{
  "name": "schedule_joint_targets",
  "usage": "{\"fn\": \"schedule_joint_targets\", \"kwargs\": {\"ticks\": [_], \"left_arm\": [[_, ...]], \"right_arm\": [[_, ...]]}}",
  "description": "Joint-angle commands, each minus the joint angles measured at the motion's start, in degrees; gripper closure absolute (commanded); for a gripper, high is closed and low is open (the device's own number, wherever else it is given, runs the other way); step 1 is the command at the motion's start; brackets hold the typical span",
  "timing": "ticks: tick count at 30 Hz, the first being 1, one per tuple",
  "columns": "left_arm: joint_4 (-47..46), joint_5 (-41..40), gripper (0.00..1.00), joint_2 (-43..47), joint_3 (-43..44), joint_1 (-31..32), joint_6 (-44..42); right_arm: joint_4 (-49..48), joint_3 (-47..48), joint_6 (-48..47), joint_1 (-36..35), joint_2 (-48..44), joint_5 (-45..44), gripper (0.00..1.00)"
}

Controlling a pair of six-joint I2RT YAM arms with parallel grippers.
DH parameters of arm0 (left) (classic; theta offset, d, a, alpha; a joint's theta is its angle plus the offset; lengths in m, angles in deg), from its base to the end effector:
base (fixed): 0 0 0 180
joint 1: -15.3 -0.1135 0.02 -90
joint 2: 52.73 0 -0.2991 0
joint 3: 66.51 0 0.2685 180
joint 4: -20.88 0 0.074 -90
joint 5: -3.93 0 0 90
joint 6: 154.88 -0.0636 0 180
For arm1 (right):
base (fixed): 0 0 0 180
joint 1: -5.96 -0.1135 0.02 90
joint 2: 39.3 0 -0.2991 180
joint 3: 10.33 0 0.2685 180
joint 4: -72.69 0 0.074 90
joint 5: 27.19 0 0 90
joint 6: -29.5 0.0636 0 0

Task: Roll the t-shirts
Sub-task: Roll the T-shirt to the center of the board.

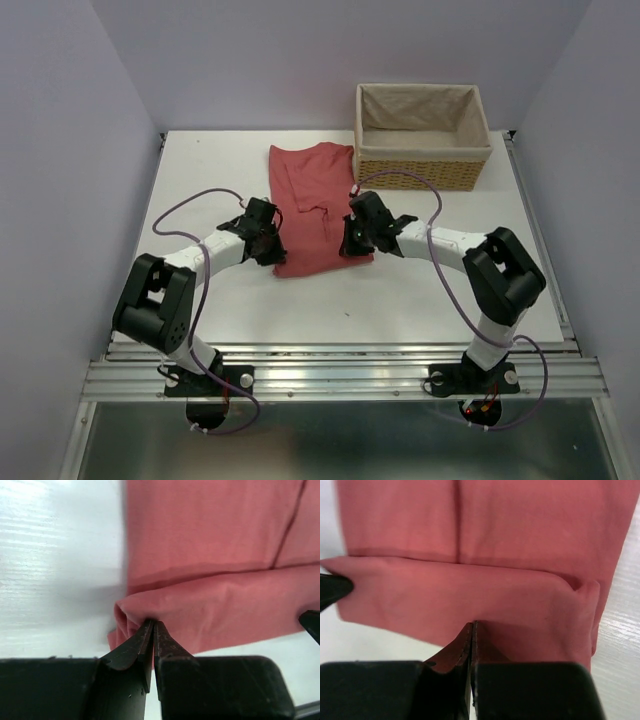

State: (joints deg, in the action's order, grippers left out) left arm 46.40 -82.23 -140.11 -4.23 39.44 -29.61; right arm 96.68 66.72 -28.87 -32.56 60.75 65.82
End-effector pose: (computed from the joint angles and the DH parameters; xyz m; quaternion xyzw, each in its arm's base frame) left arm 0.3055 -0.1416 0.1921 -0.0800 0.9377 -0.1943 0.2769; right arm 0.3212 0.2599 0.2025 -0.0655 0.9278 0.2306 0.2859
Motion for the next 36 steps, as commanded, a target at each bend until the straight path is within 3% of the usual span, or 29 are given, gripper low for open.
{"fn": "schedule_joint_targets", "kwargs": {"ticks": [1,5,14,19,30,36], "left_arm": [[-3.81,-1.38,0.84,-3.15,-2.6,-0.85,0.95],[-3.55,-1.55,0.85,-5.26,-2.26,-1.03,-0.02],[2.95,-5.86,0.85,4.13,3.72,-0.15,-1.87],[3.4,-4.81,0.84,6.25,5.48,2.57,-1.08],[-3.11,0.29,0.85,-3.58,0.03,3.54,1.83],[0.22,-2.06,0.84,1.48,1.86,3.54,0.16]], "right_arm": [[-3.94,-2.61,3.08,0.38,3.22,-2.47,0.99],[-4.04,-4.2,3.26,0.38,3.4,-4.76,0.99],[-2.81,-5.78,2.56,1.07,-7.76,-14.25,0.99],[-1.76,-4.9,1.85,2.92,-6.54,-14.17,0.99],[-3.6,-11.05,4.83,2.93,-0.56,-14.87,0.99],[-4.3,-12.37,5.54,2.93,-6.42,-10.4,0.99]]}}
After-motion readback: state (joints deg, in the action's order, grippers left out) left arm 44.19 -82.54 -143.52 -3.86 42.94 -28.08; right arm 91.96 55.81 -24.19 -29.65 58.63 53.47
